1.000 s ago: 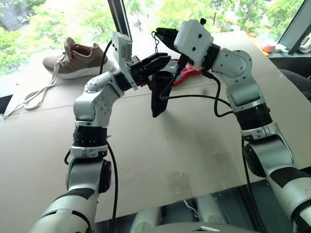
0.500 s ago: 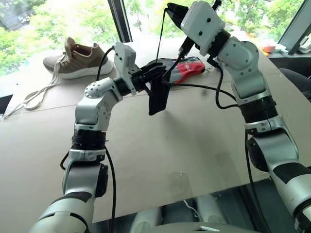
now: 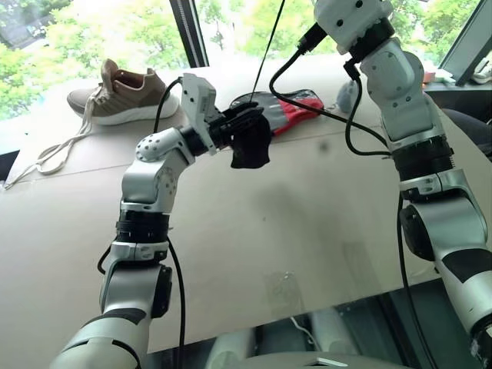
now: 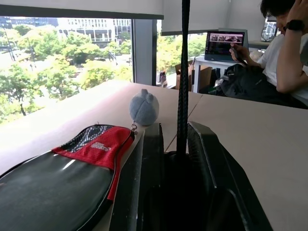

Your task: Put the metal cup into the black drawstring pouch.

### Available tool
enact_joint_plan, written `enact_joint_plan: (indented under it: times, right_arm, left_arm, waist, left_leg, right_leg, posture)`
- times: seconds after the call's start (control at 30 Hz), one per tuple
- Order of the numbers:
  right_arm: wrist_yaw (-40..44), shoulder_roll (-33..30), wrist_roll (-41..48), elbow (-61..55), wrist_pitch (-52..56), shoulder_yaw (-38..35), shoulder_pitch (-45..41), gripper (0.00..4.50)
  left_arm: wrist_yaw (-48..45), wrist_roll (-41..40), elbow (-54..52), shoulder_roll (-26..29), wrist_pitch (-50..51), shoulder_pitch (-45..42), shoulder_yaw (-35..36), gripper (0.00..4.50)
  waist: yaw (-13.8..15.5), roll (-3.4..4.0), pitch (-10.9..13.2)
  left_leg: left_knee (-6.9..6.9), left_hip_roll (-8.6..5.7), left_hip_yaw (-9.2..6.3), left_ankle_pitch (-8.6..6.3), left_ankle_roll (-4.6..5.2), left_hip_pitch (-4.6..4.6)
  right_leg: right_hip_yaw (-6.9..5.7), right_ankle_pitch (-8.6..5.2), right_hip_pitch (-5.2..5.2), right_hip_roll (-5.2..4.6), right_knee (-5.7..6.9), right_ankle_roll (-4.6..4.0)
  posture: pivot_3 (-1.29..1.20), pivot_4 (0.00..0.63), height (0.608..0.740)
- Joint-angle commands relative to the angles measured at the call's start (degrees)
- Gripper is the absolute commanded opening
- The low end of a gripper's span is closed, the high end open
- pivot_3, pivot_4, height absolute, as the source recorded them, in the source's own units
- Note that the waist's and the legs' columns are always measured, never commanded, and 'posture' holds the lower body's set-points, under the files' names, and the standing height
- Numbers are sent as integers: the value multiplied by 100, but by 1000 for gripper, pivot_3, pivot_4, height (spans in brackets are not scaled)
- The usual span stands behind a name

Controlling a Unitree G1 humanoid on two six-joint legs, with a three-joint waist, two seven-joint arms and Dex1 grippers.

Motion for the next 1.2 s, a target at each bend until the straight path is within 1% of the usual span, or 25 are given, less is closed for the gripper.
enact_joint_plan:
  times: [0.03,0.13,0.2,0.27,0.3,0.4,0.43,0.5,0.57,0.63,0.67,0.8,0.87,0.9,0.97,1.07,1.1,1.17,1.2]
  right_arm:
    - [-1085,-333,63,-352,-173,-884,-574,0]
    - [-1465,-417,-4,-382,-178,-979,-589,0]
    - [-1482,-443,26,-342,-174,-938,-601,0]
    - [-1274,-416,160,-261,-141,-853,-595,0]
    - [-973,-341,354,-196,-90,-782,-578,0]
    - [405,5,1296,-188,384,-553,-387,0]
    - [927,150,1779,-384,723,-525,-233,0]
    - [1685,342,2591,-916,1412,-526,71,0]
    - [2170,394,3196,-1555,2224,-523,406,0]
    - [2381,354,3562,-2068,2953,-558,717,0]
    - [2465,294,3668,-2274,3232,-570,869,0]
    - [2299,83,3705,-2692,4011,-737,1310,0]
    - [2244,18,3659,-2735,4302,-771,1416,0]
    - [2247,-19,3614,-2747,4440,-758,1468,0]
    - [2274,-64,3549,-2740,4643,-727,1589,0]
    - [2389,-195,3450,-2679,4993,-613,1865,0]
    - [2490,-282,3414,-2648,5144,-541,2009,300]
    - [2872,-584,3221,-2661,5246,-249,2319,993]
    - [3094,-746,3139,-2725,5281,-87,2467,1463]
  left_arm:
    - [9,167,217,79,183,319,-109,198]
    - [8,164,202,84,188,336,-114,198]
    - [7,142,205,87,211,338,-116,198]
    - [57,99,210,67,313,326,-104,198]
    - [14,67,186,65,329,324,-113,198]
    - [-67,-91,6,58,469,332,-92,198]
    - [-100,-141,-96,75,512,349,-90,198]
    - [-142,-221,-323,132,602,403,-69,198]
    - [-180,-324,-584,266,774,469,22,198]
    - [-237,-629,-921,461,1141,525,204,198]
    - [-281,-916,-1129,558,1439,547,338,198]
    - [-303,-2593,-1993,835,2997,596,913,198]
    - [-358,-2906,-2236,963,3349,808,919,198]
    - [-374,-2848,-2297,1044,3393,957,825,198]
    - [-398,-2377,-2333,1239,3212,1256,462,198]
    - [-293,-1739,-2133,1357,2903,1445,3,198]
    - [-279,-1349,-2006,1424,2644,1478,-243,198]
    - [-372,-627,-1778,1602,2095,1540,-731,1240]
    - [-418,-390,-1704,1656,1874,1563,-889,1604]
  waist:
    - [-1,0,0]
    - [0,0,0]
    - [-3,0,0]
    - [-6,0,0]
    - [-6,0,0]
    - [-34,1,-1]
    - [-60,1,-1]
    - [-92,1,-1]
    - [-98,1,0]
    - [-85,1,0]
    - [-80,1,0]
    - [-17,2,0]
    - [7,3,-1]
    - [6,7,-3]
    - [5,9,-5]
    - [34,8,-4]
    - [52,8,-4]
    - [111,8,-4]
    - [148,8,-4]
  left_leg:
    - [0,0,0,0,0,0]
    - [0,0,0,0,0,0]
    - [0,0,1,0,0,0]
    - [0,0,2,0,0,0]
    - [0,0,2,0,0,0]
    - [1,1,5,0,0,0]
    - [1,2,6,0,1,1]
    - [2,4,2,0,1,1]
    - [5,4,-10,0,1,-4]
    - [8,3,-27,0,1,-16]
    - [9,1,-30,0,1,-17]
    - [16,0,-36,0,1,-19]
    - [22,0,-33,-1,1,-17]
    - [24,0,-33,-1,1,-15]
    - [22,0,-23,-1,1,-3]
    - [20,0,-23,0,1,0]
    - [20,0,-23,0,1,-1]
    - [20,-1,-22,-1,2,-2]
    - [18,-4,-21,-1,2,-2]
  right_leg:
    - [0,0,0,0,0,0]
    - [0,0,0,0,0,0]
    - [2,0,0,0,0,0]
    - [2,0,0,0,0,0]
    - [3,0,0,1,0,0]
    - [5,0,1,1,0,0]
    - [6,0,2,2,1,0]
    - [5,0,3,3,2,0]
    - [4,0,7,2,-1,0]
    - [1,0,7,0,0,0]
    - [-2,0,7,-1,-1,0]
    - [-4,0,8,-2,-3,0]
    - [-1,0,9,-2,1,0]
    - [-1,0,11,-2,2,0]
    - [7,0,16,-1,5,0]
    - [8,1,16,2,6,-2]
    - [7,1,16,2,6,-2]
    - [8,2,16,0,2,-3]
    - [9,2,16,-1,-1,-3]
  posture:
    - [0,150,740]
    - [0,150,740]
    - [0,150,740]
    - [0,150,740]
    - [0,150,740]
    - [0,150,740]
    - [0,150,740]
    - [0,150,740]
    - [0,150,740]
    - [0,150,740]
    - [0,150,740]
    - [0,150,740]
    - [0,150,740]
    - [0,150,740]
    - [0,150,740]
    - [0,150,740]
    - [0,150,740]
    - [0,150,740]
    - [0,150,740]
